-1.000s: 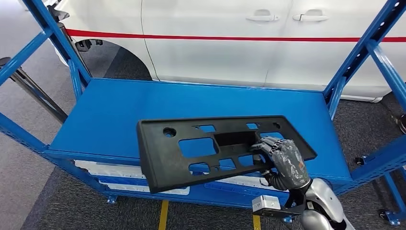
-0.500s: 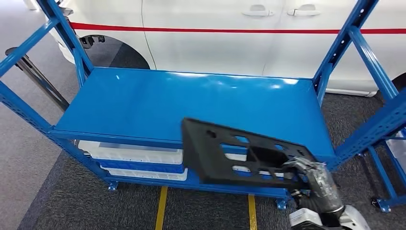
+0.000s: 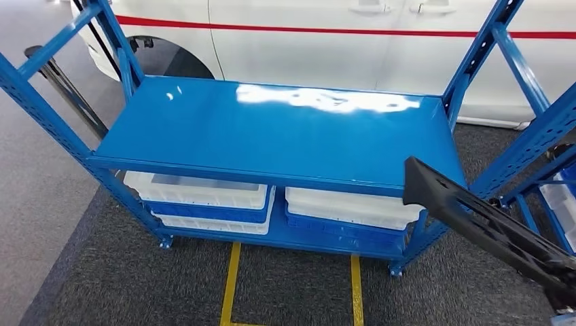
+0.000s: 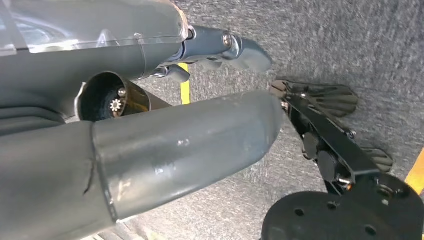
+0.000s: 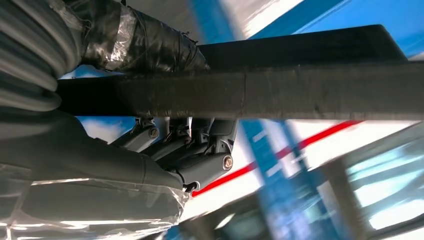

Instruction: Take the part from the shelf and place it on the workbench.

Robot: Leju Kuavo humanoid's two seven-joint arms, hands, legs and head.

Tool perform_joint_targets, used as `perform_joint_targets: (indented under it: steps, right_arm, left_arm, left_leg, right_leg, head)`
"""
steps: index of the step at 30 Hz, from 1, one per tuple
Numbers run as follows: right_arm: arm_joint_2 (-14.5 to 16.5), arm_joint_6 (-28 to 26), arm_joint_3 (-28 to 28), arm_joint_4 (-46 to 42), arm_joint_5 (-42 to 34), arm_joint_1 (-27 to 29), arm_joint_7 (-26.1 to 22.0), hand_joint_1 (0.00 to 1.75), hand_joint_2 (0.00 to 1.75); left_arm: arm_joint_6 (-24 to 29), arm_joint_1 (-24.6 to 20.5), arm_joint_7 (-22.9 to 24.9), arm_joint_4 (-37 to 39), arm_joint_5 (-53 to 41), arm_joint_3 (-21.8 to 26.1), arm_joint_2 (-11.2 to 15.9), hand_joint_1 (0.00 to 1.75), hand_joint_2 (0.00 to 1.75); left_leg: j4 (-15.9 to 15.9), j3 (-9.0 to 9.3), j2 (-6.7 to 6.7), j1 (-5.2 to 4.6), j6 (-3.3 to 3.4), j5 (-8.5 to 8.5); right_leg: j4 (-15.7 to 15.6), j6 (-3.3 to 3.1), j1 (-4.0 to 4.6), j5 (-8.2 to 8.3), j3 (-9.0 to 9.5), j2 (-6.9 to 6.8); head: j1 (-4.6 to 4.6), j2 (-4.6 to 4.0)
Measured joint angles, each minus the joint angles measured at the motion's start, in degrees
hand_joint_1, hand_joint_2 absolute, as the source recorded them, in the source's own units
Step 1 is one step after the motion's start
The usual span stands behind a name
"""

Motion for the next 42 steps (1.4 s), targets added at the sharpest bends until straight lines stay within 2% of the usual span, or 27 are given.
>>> perform_joint_targets:
  steps: [1, 2, 4, 5, 7, 8, 9, 11, 12, 14, 15, 17, 19, 20, 22, 24, 26, 28, 30, 31, 34, 35, 36, 37, 39, 40, 42]
  right_arm:
    - [0.44, 0.45, -2.02, 0.91, 0.71, -0.73, -0.06, 1.75, 1.75]
    - [0.84, 0.82, -3.8, 1.89, 1.44, -1.43, -0.06, 1.75, 1.75]
    - [1.54, 1.22, -6.59, 3.93, 3.34, -2.8, 0.18, 1.75, 1.75]
    - [1.78, 1.31, -7.69, 5.18, 4.54, -3.46, 0.35, 1.75, 1.75]
    - [1.94, 1.19, -9.62, 7.92, 7.39, -4.72, 0.67, 1.75, 1.75]
    - [1.92, 0.96, -10.52, 9.3, 9.24, -5.36, 0.82, 1.75, 1.75]
    - [1.85, 0.6, -11.4, 10.93, 11.54, -6.1, 1.0, 1.75, 1.75]
    - [1.26, -0.38, -13.39, 15.59, 17.04, -8.04, 1.26, 1.75, 1.75]
    - [0.76, -1.09, -14.71, 18.92, 19.84, -9.11, 1.43, 1.75, 1.75]
    - [-0.37, -2.91, -17.76, 26.29, 24.4, -11.02, 1.55, 1.75, 1.75]
    - [-1.04, -4.03, -19.29, 30.15, 26.2, -11.95, 1.48, 1.75, 1.75]
    - [-2.37, -6.02, -21.87, 37.4, 28.96, -13.37, 0.75, 1.75, 1.75]
    - [-3.33, -6.93, -24.29, 43.18, 30.84, -14.17, -0.24, 1.75, 1.75]
    - [-3.51, -6.79, -25.55, 45.28, 31.68, -14.51, -0.64, 1.75, 1.75]
    - [-3.51, -5.47, -28.01, 48.12, 33.62, -15.23, -1.65, 1.75, 1.75]
    - [-3.02, -3.65, -29.87, 49.14, 35.78, -15.95, -3.2, 1.75, 1.75]
    - [-2.0, -2.17, -31.06, 49.17, 37.34, -16.74, -4.64, 1.75, 1.75]
    - [-1.02, -1.25, -31.68, 48.93, 38.05, -17.37, -5.34, 1.75, 1.75]
    - [-0.41, -0.87, -32.07, 48.72, 38.32, -17.74, -5.54, 1.75, 1.75]
    - [-0.18, -0.82, -32.31, 48.6, 38.38, -17.86, -5.58, 1.75, 1.75]
    - [0.12, -0.75, -32.96, 48.44, 38.46, -18.18, -5.68, 1.75, 1.75]
    - [0.21, -0.61, -33.05, 48.4, 38.52, -18.27, -5.81, 1.75, 1.75]
    - [0.35, -0.35, -33.07, 48.3, 38.61, -18.37, -6.04, 1.75, 1.75]
    - [0.53, -0.06, -33.07, 48.1, 38.71, -18.55, -6.33, 1.75, 1.75]
    - [1.02, 0.47, -33.07, 47.43, 38.8, -19.2, -6.93, 1.75, 1.75]
    - [1.33, 0.66, -33.06, 47.01, 38.73, -19.63, -7.19, 1.75, 1.75]
    - [2.14, 1.06, -32.92, 45.77, 38.11, -20.26, -7.77, 1.75, 1.75]
  left_arm:
    - [-0.11, 0.12, 0.01, 0.07, 0.08, 0.29, -0.16, 0.0, 0.0]
    - [-0.21, 0.2, 0.02, 0.13, 0.14, 0.52, -0.33, 0.0, 0.0]
    - [-0.33, 0.34, 0.1, 0.14, 0.26, 0.86, -0.61, 0.0, 0.0]
    - [-0.35, 0.33, 0.19, 0.14, 0.31, 1.0, -0.74, 0.0, 0.0]
    - [-0.42, 0.23, 0.42, 0.14, 0.46, 1.26, -0.97, 0.0, 0.0]
    - [-0.49, 0.19, 0.51, 0.14, 0.54, 1.35, -1.03, 0.0, 0.0]
    - [-0.59, 0.16, 0.62, 0.14, 0.64, 1.43, -0.98, 0.0, 0.0]
    - [-0.92, 0.06, 0.99, 0.14, 0.85, 1.48, -0.82, 0.0, 0.0]
    - [-1.12, -0.02, 1.22, 0.14, 1.04, 1.48, -0.69, 0.0, 0.0]
    - [-1.47, -0.04, 1.65, 0.14, 1.42, 1.48, -0.46, 0.0, 0.0]
    - [-1.57, 0.03, 1.88, 0.15, 1.65, 1.48, -0.35, 0.0, 0.0]
    - [-1.63, 0.09, 2.29, 0.16, 1.99, 1.48, -0.21, 0.0, 0.0]
    - [-1.67, -0.07, 2.42, 0.16, 2.34, 1.48, -0.21, 0.0, 0.0]
    - [-1.69, -0.15, 2.43, 0.16, 2.51, 1.48, -0.21, 0.0, 0.0]
    - [-1.69, -0.26, 2.51, 0.16, 2.91, 1.48, -0.21, 0.0, 0.0]
    - [-1.67, -0.46, 2.58, 0.16, 3.21, 1.48, -0.12, 0.0, 0.0]
    - [-1.66, -0.78, 2.58, 0.16, 3.3, 1.48, 0.1, 0.0, 0.0]
    - [-1.68, -0.96, 2.57, 0.16, 3.34, 1.48, 0.28, 0.0, 0.0]
    - [-1.68, -0.97, 2.58, 0.17, 3.37, 1.48, 0.35, 0.0, 0.0]
    - [-1.69, -0.96, 2.59, 0.17, 3.37, 1.48, 0.36, 0.0, 0.0]
    - [-1.71, -0.97, 2.59, 0.18, 3.37, 1.47, 0.3, 0.0, 0.0]
    - [-1.71, -0.97, 2.59, 0.18, 3.37, 1.47, 0.24, 0.0, 0.0]
    - [-1.71, -0.99, 2.59, 0.18, 3.37, 1.46, 0.18, 0.0, 0.0]
    - [-1.7, -1.01, 2.58, 0.18, 3.36, 1.46, 0.1, 0.0, 0.0]
    - [-1.58, -1.15, 2.57, 0.18, 3.37, 1.46, 0.05, 0.0, 0.0]
    - [-1.49, -1.29, 2.55, 0.18, 3.39, 1.45, 0.08, 0.0, 0.0]
    - [-1.33, -1.54, 2.46, 0.18, 3.5, 1.44, 0.13, 0.0, 0.0]
  left_leg:
    - [-0.45, -0.72, 0.21, 0.1, 0.36, 1.03]
    - [-0.74, -1.54, 0.43, 0.18, 0.64, 1.93]
    - [-0.67, -3.35, 0.69, 0.02, 0.9, 3.4]
    - [-0.41, -4.35, 0.83, -0.02, 0.86, 4.02]
    - [0.62, -6.61, 1.02, 0.06, 0.62, 5.06]
    - [1.4, -7.8, 1.07, 0.13, 0.38, 5.45]
    - [2.3, -8.88, 1.08, 0.13, 0.09, 5.74]
    - [3.95, -10.34, 1.08, 0.01, -0.52, 6.18]
    - [4.38, -10.68, 1.03, -0.07, -0.8, 6.5]
    - [4.72, -11.05, 0.81, -0.09, -1.37, 7.07]
    - [5.22, -11.38, 0.63, -0.03, -1.64, 6.36]
    - [8.69, -12.5, 0.35, 0.12, -2.09, 1.71]
    - [14.91, -13.61, 0.26, 0.16, -2.31, -3.96]
    - [17.71, -13.68, 0.26, 0.16, -2.31, -5.07]
    - [19.18, -11.85, 0.24, 0.01, -1.86, -3.19]
    - [13.26, -6.45, 0.21, -0.54, -0.42, -0.15]
    - [4.29, -0.36, 0.3, -1.18, 0.86, -0.51]
    - [-0.11, 1.89, 0.4, -1.56, 1.16, -1.19]
    - [-1.24, 1.33, 0.54, -1.44, 1.36, 0.45]
    - [-1.78, 0.82, 0.65, -1.34, 1.63, 1.43]
    - [-2.1, -1.8, 0.87, -1.18, 1.97, 3.89]
    - [-1.81, -2.91, 0.91, -1.14, 1.81, 4.52]
    - [-1.32, -4.12, 0.96, -1.06, 1.61, 5.1]
    - [-0.62, -5.43, 1.02, -0.91, 1.35, 5.6]
    - [1.55, -8.32, 1.1, -0.52, 0.63, 6.27]
    - [2.83, -9.69, 1.1, -0.41, 0.22, 6.45]
    - [4.71, -11.44, 1.01, -0.57, -0.51, 6.84]
  right_leg:
    - [1.15, 0.19, 0.0, -2.04, -0.51, 0.11]
    - [3.42, 0.31, -0.06, -5.13, -1.08, 0.21]
    - [9.97, 0.64, -0.1, -10.72, -1.87, 0.22]
    - [12.9, 0.87, -0.18, -11.33, -1.81, 0.22]
    - [14.54, 1.31, -0.41, -8.62, 0.23, 0.21]
    - [12.57, 1.54, -0.59, -6.92, 2.62, 0.2]
    - [8.94, 1.75, -0.78, -6.57, 5.69, 0.2]
    - [1.45, 1.38, -0.74, -8.61, 10.9, 0.26]
    - [-0.55, 0.94, -0.6, -9.79, 11.98, 0.22]
    - [-1.0, -0.28, -0.55, -9.69, 11.6, -0.1]
    - [-0.92, -0.91, -0.61, -9.17, 11.06, -0.26]
    - [-0.9, -1.93, -0.68, -7.88, 9.6, -0.48]
    - [-0.78, -2.26, -0.5, -6.58, 7.89, -0.48]
    - [-0.65, -2.3, -0.37, -5.92, 6.95, -0.48]
    - [-0.26, -2.35, 0.0, -4.68, 4.94, -0.46]
    - [0.12, -2.41, 0.34, -3.51, 3.28, -0.36]
    - [0.18, -2.22, 0.57, -2.32, 2.53, -0.28]
    - [-0.26, -1.63, 0.4, -1.03, 2.36, -0.32]
    - [-0.47, -0.97, 0.18, -0.58, 2.03, -0.32]
    - [0.23, -0.77, 0.16, -1.84, 1.64, -0.21]
    - [7.79, -0.25, -0.03, -10.33, -0.02, 0.09]
    - [11.04, 0.03, -0.19, -11.86, -0.29, 0.1]
    - [13.47, 0.34, -0.42, -11.67, -0.13, 0.1]
    - [14.49, 0.69, -0.67, -10.09, 0.62, 0.1]
    - [10.97, 1.66, -1.36, -6.77, 4.57, 0.11]
    - [7.17, 2.06, -1.43, -7.05, 7.3, 0.18]
    - [1.41, 1.64, -1.31, -9.7, 10.75, 0.32]
  head:
    - [0.06, 0.0]
    - [0.09, 0.0]
    - [0.15, 0.0]
    - [0.16, 0.0]
    - [0.16, 0.0]
    - [0.16, 0.0]
    - [0.15, 0.0]
    - [0.13, 0.0]
    - [0.13, 0.0]
    - [0.15, 0.0]
    - [0.14, 0.0]
    - [0.14, 0.0]
    - [0.12, 0.0]
    - [0.11, 0.0]
    - [0.11, 0.0]
    - [0.11, 0.0]
    - [0.15, 0.0]
    - [0.06, 0.0]
    - [-0.04, 0.0]
    - [-0.04, 0.0]
    - [0.06, 0.0]
    - [0.07, 0.0]
    - [0.06, 0.0]
    - [0.04, 0.0]
    - [0.03, 0.0]
    - [0.06, 0.0]
    - [0.04, 0.0]
